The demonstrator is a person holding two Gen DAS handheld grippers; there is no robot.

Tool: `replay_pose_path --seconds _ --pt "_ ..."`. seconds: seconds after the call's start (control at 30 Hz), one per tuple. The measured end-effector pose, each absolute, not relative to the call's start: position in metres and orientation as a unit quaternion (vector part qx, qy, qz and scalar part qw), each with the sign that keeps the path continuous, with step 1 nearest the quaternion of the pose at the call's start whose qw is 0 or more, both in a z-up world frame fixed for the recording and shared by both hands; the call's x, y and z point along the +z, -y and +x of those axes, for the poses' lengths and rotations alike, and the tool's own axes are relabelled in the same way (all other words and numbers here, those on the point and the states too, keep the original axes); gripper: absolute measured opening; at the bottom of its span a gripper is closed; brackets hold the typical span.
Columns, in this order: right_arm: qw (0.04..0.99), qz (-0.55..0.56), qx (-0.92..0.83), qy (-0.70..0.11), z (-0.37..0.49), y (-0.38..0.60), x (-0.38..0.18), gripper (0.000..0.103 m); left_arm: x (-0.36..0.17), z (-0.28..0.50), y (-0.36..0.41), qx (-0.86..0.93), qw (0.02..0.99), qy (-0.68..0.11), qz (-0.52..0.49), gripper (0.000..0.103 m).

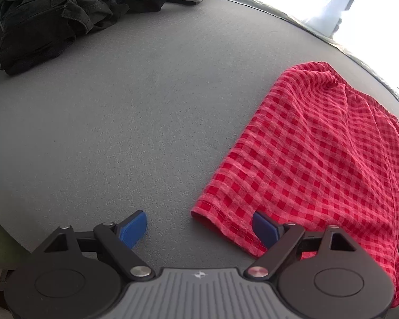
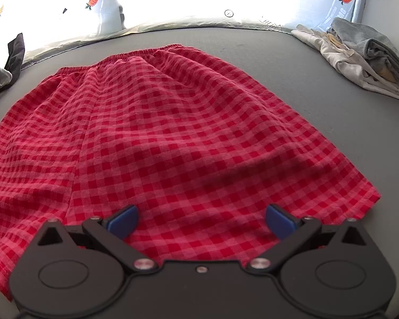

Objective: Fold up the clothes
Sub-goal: 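Grasp a leg hem of the shorts with the left gripper and pull it straight, then grasp the side edge of the shorts with the right gripper and fold it lengthwise over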

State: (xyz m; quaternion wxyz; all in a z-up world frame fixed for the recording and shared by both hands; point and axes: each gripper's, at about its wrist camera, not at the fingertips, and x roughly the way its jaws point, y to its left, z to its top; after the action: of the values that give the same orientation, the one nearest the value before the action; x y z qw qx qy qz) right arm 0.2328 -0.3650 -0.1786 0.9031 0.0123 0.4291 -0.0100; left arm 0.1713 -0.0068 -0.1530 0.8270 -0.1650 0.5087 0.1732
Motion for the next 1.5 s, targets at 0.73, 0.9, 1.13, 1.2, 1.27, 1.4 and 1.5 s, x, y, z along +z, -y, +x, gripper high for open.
replay_pose_path --seconds 0.73,0.9,1.13,1.2,1.27,1.4,1.5 --pt "0.907 0.009 -0.007 -0.422 0.231 0.365 -0.18 0.103 -0.139 0.195 0.042 0.031 0.862 -0.474 -0.178 0.001" --pt "0.906 0.003 0.009 -0.424 0.229 0.368 -0.179 0.103 -0.112 0.216 0.057 -0.032 0.877 -0.433 -0.204 0.001" --pt "0.9 0.0 0.022 -0.435 0.23 0.37 -0.177 0.103 -0.104 0.24 0.109 -0.152 0.857 -0.448 -0.203 0.013" --pt "0.893 0.001 0.024 -0.449 0.233 0.37 -0.175 0.103 -0.11 0.237 0.109 -0.15 0.851 -0.46 -0.202 0.018" --pt "0.888 0.005 0.027 -0.459 0.234 0.372 -0.173 0.103 -0.115 0.233 0.1 -0.141 0.845 -0.464 -0.227 0.023" --pt "0.888 0.031 0.022 -0.459 0.232 0.378 -0.165 0.097 -0.126 0.23 0.076 -0.1 0.836 -0.465 -0.275 0.029" --pt "0.897 0.05 0.013 -0.44 0.232 0.38 -0.152 0.094 -0.133 0.23 0.06 -0.064 0.831 -0.476 -0.281 0.029"
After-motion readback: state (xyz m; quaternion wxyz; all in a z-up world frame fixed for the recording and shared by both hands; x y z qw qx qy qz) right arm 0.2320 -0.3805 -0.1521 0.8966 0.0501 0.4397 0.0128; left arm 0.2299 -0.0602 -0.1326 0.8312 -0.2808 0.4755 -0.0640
